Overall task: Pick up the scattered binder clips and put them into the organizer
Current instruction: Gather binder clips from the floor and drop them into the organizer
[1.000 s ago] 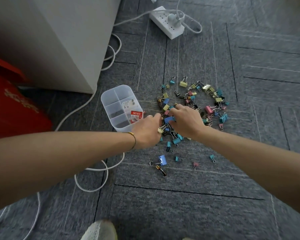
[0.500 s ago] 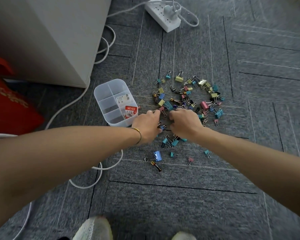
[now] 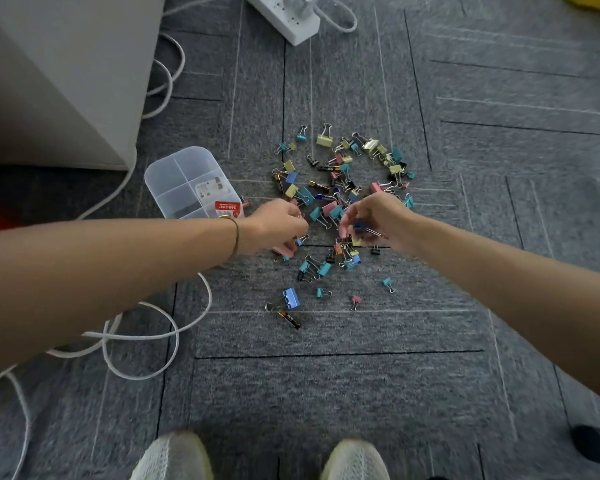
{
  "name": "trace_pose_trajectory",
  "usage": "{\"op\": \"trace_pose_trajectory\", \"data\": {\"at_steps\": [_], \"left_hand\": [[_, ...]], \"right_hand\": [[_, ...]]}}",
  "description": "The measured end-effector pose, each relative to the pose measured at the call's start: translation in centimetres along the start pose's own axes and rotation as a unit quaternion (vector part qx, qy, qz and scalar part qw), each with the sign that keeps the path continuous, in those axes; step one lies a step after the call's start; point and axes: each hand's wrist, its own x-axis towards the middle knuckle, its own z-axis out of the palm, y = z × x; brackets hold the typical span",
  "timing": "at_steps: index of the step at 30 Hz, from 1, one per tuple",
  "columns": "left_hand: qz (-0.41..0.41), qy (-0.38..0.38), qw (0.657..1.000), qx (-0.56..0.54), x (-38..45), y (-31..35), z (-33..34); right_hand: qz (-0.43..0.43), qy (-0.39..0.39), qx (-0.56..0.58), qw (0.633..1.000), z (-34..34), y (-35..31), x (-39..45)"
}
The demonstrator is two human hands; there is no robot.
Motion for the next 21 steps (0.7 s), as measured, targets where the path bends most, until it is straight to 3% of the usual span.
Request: {"op": "trace_pose_trajectory", "data": {"at_steps": [2, 3, 5, 7, 11, 14, 16, 18, 21], "left_hand": [[-0.06, -0.045, 0.99, -0.123, -0.5, 0.3, 0.1], [-0.072, -0.059, 0.985, -0.148, -0.6, 0.3, 0.2], [-0.076, -0.084, 0.981, -0.156, -0.9, 0.1, 0.3], [-0.072, -0.097, 0.984, -0.133, -1.3, -0.2, 0.6], [-0.039, -0.029, 0.999, -0.015, -1.5, -0.5, 1.5], [-0.022, -0.015, 0.999, 0.023, -1.5, -0.5, 2.4], [0.034, 0.015, 0.995, 0.096, -1.6, -0.3, 2.8], [0.103, 0.038, 0.973, 0.204, -1.9, 0.0, 3.2], [0.178, 0.045, 0.922, 0.341, -1.8, 0.1, 4.1]], "right_hand": [[-0.01, 0.016, -0.15, 0.988, 0.1, 0.8, -0.4], [-0.042, 0.036, -0.295, 0.954, 0.2, 1.2, -0.5], [-0.139, 0.067, -0.536, 0.83, 0.9, 2.3, -0.8], [-0.192, 0.075, -0.624, 0.754, 1.5, 3.2, -1.2], [-0.225, 0.082, -0.679, 0.694, 1.5, 4.0, -0.9], [-0.249, 0.092, -0.675, 0.689, 1.5, 4.6, -0.6], [-0.259, 0.093, -0.651, 0.708, 1.2, 5.0, -0.5], [-0.237, 0.079, -0.589, 0.769, 0.7, 4.9, -0.6], [-0.142, 0.031, -0.423, 0.895, -0.5, 3.8, -0.9]]}}
